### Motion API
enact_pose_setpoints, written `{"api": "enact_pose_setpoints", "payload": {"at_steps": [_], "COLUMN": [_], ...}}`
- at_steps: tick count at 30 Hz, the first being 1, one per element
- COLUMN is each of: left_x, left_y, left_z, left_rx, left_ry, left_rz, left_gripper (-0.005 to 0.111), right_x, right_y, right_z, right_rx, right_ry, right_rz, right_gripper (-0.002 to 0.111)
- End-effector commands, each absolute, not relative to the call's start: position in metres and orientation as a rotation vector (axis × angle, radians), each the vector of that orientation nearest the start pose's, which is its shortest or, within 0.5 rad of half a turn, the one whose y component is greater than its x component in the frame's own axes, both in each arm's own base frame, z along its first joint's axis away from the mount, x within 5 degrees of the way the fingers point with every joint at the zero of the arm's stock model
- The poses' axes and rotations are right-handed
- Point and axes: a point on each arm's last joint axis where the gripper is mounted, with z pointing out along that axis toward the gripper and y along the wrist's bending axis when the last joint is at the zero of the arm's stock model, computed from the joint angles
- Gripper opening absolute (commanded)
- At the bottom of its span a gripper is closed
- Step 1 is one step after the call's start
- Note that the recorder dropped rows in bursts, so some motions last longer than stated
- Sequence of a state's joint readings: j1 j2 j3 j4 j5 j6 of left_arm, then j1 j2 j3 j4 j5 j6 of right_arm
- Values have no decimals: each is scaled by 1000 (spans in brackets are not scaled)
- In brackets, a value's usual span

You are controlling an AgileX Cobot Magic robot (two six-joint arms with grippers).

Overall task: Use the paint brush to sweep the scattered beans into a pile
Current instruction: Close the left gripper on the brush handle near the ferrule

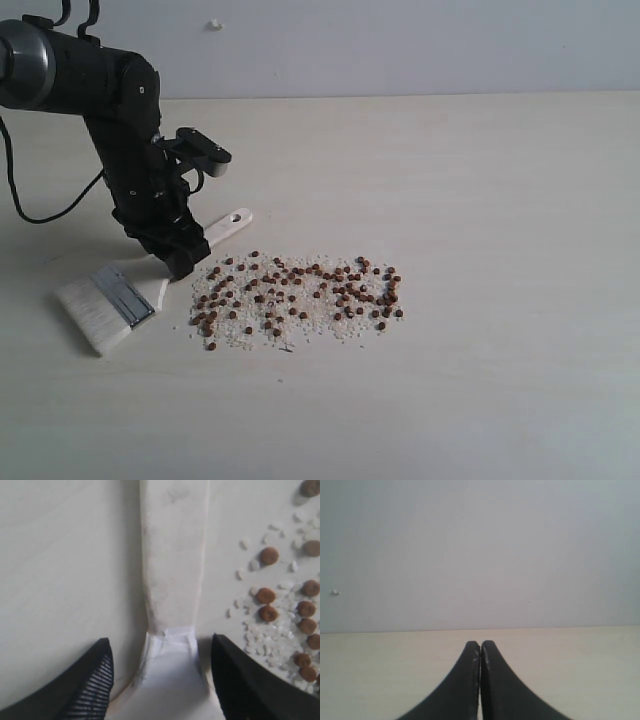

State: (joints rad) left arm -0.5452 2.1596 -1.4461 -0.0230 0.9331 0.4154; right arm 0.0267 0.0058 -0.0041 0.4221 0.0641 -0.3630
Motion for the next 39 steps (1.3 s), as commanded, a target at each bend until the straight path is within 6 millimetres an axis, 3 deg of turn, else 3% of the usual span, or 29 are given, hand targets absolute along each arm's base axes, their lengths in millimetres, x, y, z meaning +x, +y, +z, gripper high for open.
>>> {"api": "enact_pose_setpoints", "payload": {"at_steps": [1,26,32,39], "left_x": [346,346,345,344], "left_y": [-213,-212,-211,-207], "left_z": [117,116,95,95], "left_rx": [1402,1422,1456,1501], "left_ry": [2793,2788,2830,2846], "left_rz": [-43,-38,-18,29], "left_gripper": [55,55,55,55], "right_x": [56,56,56,56], "right_y": [4,4,4,4], "right_z": [208,208,208,208], "right_rx": [5,5,5,5], "right_ry": [1540,1540,1540,1540], "right_rz": [81,81,81,81], "right_gripper": [0,0,0,0]}}
